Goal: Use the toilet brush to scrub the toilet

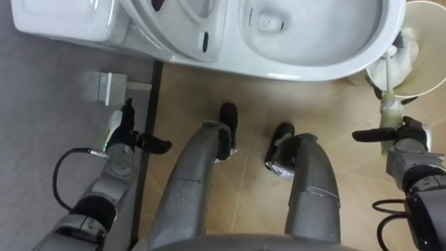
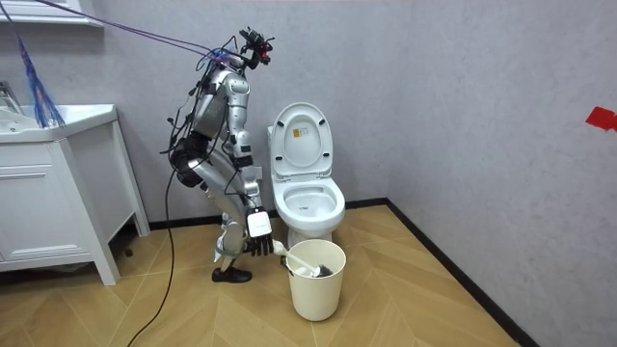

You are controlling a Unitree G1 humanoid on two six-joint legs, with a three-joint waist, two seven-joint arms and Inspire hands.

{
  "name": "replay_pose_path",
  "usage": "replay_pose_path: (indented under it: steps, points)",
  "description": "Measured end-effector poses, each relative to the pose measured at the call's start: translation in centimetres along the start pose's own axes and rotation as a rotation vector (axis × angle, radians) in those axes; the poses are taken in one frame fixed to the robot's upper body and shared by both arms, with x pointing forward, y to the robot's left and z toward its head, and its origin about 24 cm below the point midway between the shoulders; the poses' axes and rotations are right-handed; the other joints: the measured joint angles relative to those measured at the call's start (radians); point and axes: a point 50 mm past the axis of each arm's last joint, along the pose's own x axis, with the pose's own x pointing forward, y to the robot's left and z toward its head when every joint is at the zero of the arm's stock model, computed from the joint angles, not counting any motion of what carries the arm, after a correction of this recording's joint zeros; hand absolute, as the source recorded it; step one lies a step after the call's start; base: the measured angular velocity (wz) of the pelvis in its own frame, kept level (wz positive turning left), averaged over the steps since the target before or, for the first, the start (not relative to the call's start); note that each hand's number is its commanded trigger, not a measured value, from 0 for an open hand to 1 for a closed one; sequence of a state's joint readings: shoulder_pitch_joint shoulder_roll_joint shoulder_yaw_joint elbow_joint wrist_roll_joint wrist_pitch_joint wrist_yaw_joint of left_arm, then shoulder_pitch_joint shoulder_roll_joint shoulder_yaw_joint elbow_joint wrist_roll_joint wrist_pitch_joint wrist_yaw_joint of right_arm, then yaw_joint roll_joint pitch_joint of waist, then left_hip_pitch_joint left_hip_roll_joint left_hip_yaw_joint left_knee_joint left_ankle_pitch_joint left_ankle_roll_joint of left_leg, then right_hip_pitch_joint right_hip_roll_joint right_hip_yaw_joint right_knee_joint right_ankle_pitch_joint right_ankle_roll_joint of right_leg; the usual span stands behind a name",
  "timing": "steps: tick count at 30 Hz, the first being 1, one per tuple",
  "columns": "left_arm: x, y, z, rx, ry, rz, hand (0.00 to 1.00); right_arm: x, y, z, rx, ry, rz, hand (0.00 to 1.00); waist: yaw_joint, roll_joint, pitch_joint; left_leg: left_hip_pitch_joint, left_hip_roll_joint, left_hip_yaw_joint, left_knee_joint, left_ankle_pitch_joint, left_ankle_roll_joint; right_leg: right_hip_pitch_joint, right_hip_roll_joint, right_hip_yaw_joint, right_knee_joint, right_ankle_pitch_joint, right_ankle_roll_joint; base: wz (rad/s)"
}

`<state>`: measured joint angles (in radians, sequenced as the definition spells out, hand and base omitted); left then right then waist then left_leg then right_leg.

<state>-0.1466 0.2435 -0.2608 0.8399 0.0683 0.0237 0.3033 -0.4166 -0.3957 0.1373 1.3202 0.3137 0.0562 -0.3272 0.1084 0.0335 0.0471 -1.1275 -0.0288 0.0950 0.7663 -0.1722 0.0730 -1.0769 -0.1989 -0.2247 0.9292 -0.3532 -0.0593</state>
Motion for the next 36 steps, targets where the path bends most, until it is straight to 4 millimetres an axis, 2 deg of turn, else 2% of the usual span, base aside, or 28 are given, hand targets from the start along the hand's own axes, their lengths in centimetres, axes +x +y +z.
replay_pose_path:
  steps: [10,17,22,24,31,35,36]
  points:
    - [-0.4,-0.1,-0.7,0.005,0.019,-0.004,0.00,0.0,-0.3,-0.6,0.038,0.029,-0.043,1.00,0.001,0.000,-0.0003,-0.006,0.002,-0.006,0.015,0.000,0.000,0.001,-0.004,-0.010,0.007,-0.001,-0.004,0.00]
    - [-0.9,-0.6,-1.5,0.019,0.036,-0.026,0.00,0.0,-0.4,-1.3,0.066,0.060,-0.032,1.00,0.006,0.001,-0.0013,0.042,0.002,-0.007,-0.010,0.001,-0.001,0.048,-0.001,-0.014,-0.017,0.001,-0.003,-0.01]
    - [-1.6,-1.0,-3.0,0.023,0.075,-0.046,0.00,-0.2,-0.6,-3.3,0.071,0.109,-0.023,1.00,0.008,0.005,-0.0053,0.136,0.004,-0.013,-0.064,0.004,-0.008,0.146,0.016,-0.023,-0.083,0.010,0.002,-0.01]
    - [-1.9,-1.1,-3.5,0.024,0.089,-0.054,0.00,-0.2,-0.5,-3.6,0.068,0.117,-0.014,1.00,0.010,0.008,-0.0068,0.170,0.013,-0.012,-0.083,0.005,-0.009,0.184,0.027,-0.022,-0.113,0.018,0.003,-0.12]
    - [-2.2,-1.3,-5.2,0.037,0.150,-0.106,0.00,-0.5,-0.5,-5.8,0.081,0.182,-0.006,1.00,-0.001,0.004,-0.0062,0.356,0.014,-0.014,-0.176,0.007,-0.019,0.377,0.031,-0.050,-0.216,0.024,0.004,0.00]
    - [-2.7,-1.0,-6.8,0.026,0.202,-0.104,0.00,-1.0,-0.1,-7.6,0.109,0.234,0.028,1.00,-0.019,-0.016,-0.0075,0.463,0.015,-0.022,-0.227,0.011,-0.026,0.492,0.048,-0.059,-0.289,0.033,0.011,0.05]
    - [-3.2,-1.1,-7.6,0.024,0.227,-0.108,0.00,-1.2,0.0,-8.6,0.122,0.261,0.040,1.00,-0.027,-0.019,-0.0112,0.504,0.016,-0.027,-0.246,0.011,-0.028,0.541,0.052,-0.070,-0.320,0.036,0.014,0.10]
